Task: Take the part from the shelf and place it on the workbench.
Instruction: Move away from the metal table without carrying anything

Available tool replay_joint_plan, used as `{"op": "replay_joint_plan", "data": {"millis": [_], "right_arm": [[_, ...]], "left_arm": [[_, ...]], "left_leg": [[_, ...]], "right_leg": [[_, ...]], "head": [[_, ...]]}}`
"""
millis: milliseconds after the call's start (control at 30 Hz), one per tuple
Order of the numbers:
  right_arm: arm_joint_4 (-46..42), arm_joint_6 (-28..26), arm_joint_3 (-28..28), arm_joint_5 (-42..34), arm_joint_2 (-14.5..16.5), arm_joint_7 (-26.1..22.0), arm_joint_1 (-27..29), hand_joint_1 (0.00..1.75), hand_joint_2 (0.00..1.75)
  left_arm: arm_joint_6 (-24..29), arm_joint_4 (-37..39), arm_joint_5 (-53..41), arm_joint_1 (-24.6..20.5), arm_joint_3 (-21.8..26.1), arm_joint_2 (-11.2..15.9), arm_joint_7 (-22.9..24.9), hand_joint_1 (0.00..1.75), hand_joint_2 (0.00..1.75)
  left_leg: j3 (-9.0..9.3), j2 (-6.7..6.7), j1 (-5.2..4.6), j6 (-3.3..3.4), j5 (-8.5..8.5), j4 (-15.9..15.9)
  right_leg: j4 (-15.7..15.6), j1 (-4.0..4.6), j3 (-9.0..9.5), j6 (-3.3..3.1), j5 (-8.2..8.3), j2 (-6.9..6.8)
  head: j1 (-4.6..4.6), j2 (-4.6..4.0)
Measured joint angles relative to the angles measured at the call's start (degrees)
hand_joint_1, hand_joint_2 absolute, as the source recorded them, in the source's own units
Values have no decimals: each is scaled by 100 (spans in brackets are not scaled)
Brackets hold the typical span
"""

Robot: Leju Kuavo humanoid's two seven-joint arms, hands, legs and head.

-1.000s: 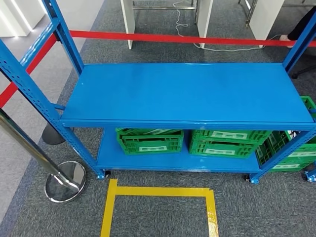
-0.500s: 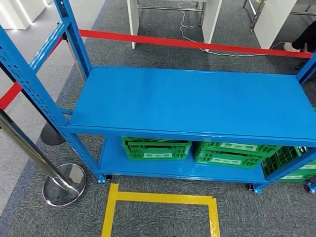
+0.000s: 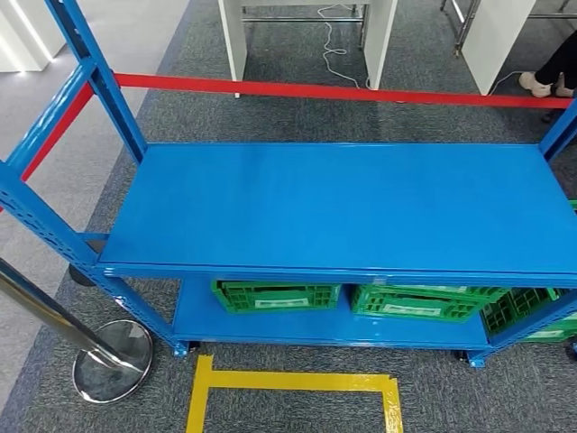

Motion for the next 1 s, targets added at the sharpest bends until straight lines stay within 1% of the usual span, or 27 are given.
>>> {"op": "replay_joint_plan", "data": {"millis": [33, 67, 100, 133, 200, 233, 267, 300, 333, 400, 433, 467, 500, 533, 567, 600, 633, 700, 733, 767, 800, 833, 867, 900, 933, 967, 1000], "right_arm": [[0, 0, -1, 11, 3, 1, 6, 0, 0], [1, 0, -1, 24, 7, 3, 12, 0, 0], [2, 0, -1, 34, 11, 5, 8, 0, 0], [3, 0, -1, 40, 16, 7, -2, 0, 0], [3, 0, -1, 44, 26, 13, -26, 0, 0], [0, 0, -1, 45, 30, 17, -33, 0, 0], [-3, -1, -1, 46, 32, 20, -34, 0, 0], [-6, -1, -1, 48, 33, 21, -36, 0, 0], [-8, -2, -1, 49, 32, 21, -35, 0, 0], [-8, -2, -1, 48, 32, 20, -35, 0, 0], [-7, -1, -1, 48, 32, 20, -30, 0, 0], [-7, -1, -1, 48, 32, 21, -23, 0, 0], [-7, 0, -1, 48, 32, 22, -17, 0, 0], [-7, -1, -1, 48, 32, 22, -13, 0, 0], [-6, -1, -1, 47, 32, 23, -8, 0, 0], [-4, -1, 0, 47, 32, 26, -5, 0, 0], [-2, -2, 1, 49, 33, 31, -9, 0, 0], [0, 3, 1, 50, 34, 51, -21, 0, 0], [-1, 9, 0, 46, 33, 60, -25, 0, 44], [-2, 17, -2, 33, 33, 71, -21, 0, 87], [-3, 27, -5, 10, 32, 78, -19, 0, 131], [-4, 37, -9, -17, 32, 90, -21, 0, 175], [-4, 43, -12, -44, 33, 115, -27, 0, 175], [-4, 43, -15, -63, 34, 147, -34, 0, 175], [-4, 32, -18, -74, 36, 198, -37, 0, 175], [-4, 10, -20, -79, 36, 260, -38, 0, 175], [-4, -15, -24, -80, 37, 326, -37, 0, 175]], "left_arm": [[0, 0, -1, 14, 0, 2, 0, 0, 0], [-2, 1, -2, 24, 1, 4, -1, 0, 0], [-4, 2, -5, 28, 1, 4, -2, 0, 0], [-7, 3, -14, 25, 1, 4, -5, 0, 0], [-10, 4, -29, 16, 1, 4, -9, 0, 0], [-11, 4, -34, 16, 1, 3, -10, 0, 0], [-10, 4, -34, 24, 2, 4, -10, 0, 0], [-9, 4, -35, 29, 2, 5, -10, 0, 0], [-8, 4, -36, 24, 2, 5, -10, 0, 0], [-9, 4, -36, 5, 2, 3, -10, 0, 0], [-10, 4, -36, -2, 2, 1, -10, 0, 0], [-11, 4, -36, 0, 2, -1, -10, 0, 0], [-11, 4, -36, 7, 2, -1, -10, 0, 0], [-13, 4, -37, 12, 3, -3, -10, 0, 0], [-15, 5, -38, 21, 3, -5, -10, 0, 0], [-23, 5, -40, 19, 3, -7, -10, 0, 0], [-43, 6, -43, 11, 3, -9, -5, 0, 0], [-96, 7, -52, -16, 2, -10, 15, 0, 0], [-116, 6, -57, -29, 2, -10, 31, 0, 0], [-123, 5, -60, -38, 2, -9, 48, 0, 44], [-123, 5, -63, -43, 2, -8, 66, 0, 87], [-124, 4, -70, -47, 2, -7, 83, 0, 131], [-127, 4, -79, -47, 2, -8, 99, 0, 175], [-131, 4, -89, -46, 2, -9, 117, 0, 175], [-134, 4, -96, -44, 2, -11, 145, 0, 175], [-140, 4, -99, -41, 3, -13, 183, 0, 175], [-149, 4, -101, -37, 4, -14, 228, 0, 175]], "left_leg": [[29, 0, 1, 10, 336, -319], [84, 0, -8, 23, 586, -608], [157, 1, -21, 45, 731, -872], [210, 1, -36, 73, 748, -1032], [283, -4, -57, 137, 631, -1159], [319, -8, -47, 171, 604, -1209], [370, -10, -36, 203, 598, -1260], [428, -7, -23, 236, 591, -1311], [479, -3, -13, 268, 577, -1346], [551, 2, -18, 316, 516, -1363], [598, 0, -19, 329, 472, -1363], [663, -5, -19, 331, 420, -1363], [743, -11, -19, 326, 361, -1363], [839, -17, -18, 315, 295, -1363], [920, -20, -18, 299, 228, -1366], [976, -27, -28, 272, 167, -1356], [1004, -30, -38, 245, 121, -1349], [1015, -32, -52, 196, 81, -1367], [1028, -27, -50, 174, 66, -1391], [1038, -24, -47, 146, 35, -1381], [1003, -21, -44, 114, -35, -1279], [896, -19, -39, 83, -153, -1051], [714, -17, -32, 57, -292, -706], [496, -17, -25, 37, -424, -329], [286, -17, -17, 21, -497, -3], [146, -17, -5, -2, -458, 161], [107, -16, 14, -31, -297, 107]], "right_leg": [[-1, -3, 84, 19, -66, 8], [-4, 0, 146, 46, -128, 11], [-5, 5, 181, 79, -183, 19], [-11, 10, 184, 108, -222, 20], [-54, 12, 195, 173, -258, 20], [-81, 7, 218, 203, -274, 12], [-59, 4, 229, 232, -303, 6], [67, 5, 182, 255, -369, 2], [347, 3, 29, 272, -480, -1], [1177, 6, -505, 298, -729, -2], [1521, 6, -779, 308, -761, -2], [1654, 5, -960, 313, -653, -3], [1568, 5, -1036, 311, -420, -5], [1260, 4, -1008, 299, -84, -8], [915, 8, -926, 281, 212, -11], [612, 16, -822, 258, 408, -13], [394, 25, -732, 225, 485, -13], [268, 42, -647, 163, 411, 1], [231, 32, -626, 130, 378, 6], [202, 21, -602, 102, 369, 6], [167, 7, -568, 72, 358, -2], [137, -8, -530, 42, 346, -11], [124, -9, -501, 17, 328, -19], [120, -9, -478, -1, 308, -23], [120, -10, -453, -13, 285, -25], [121, -12, -419, -21, 260, -23], [121, -18, -376, -24, 232, -19]], "head": [[-2, 0], [2, -1], [1, -1], [3, -1], [8, 0], [15, 0], [21, 0], [26, 0], [36, 0], [43, 0], [44, 0], [44, 0], [45, 0], [46, 0], [44, 0], [42, 0], [41, 0], [35, 0], [33, 0], [29, 0], [28, 0], [24, 0], [23, 0], [23, 0], [25, 0], [25, 0], [24, 0]]}}
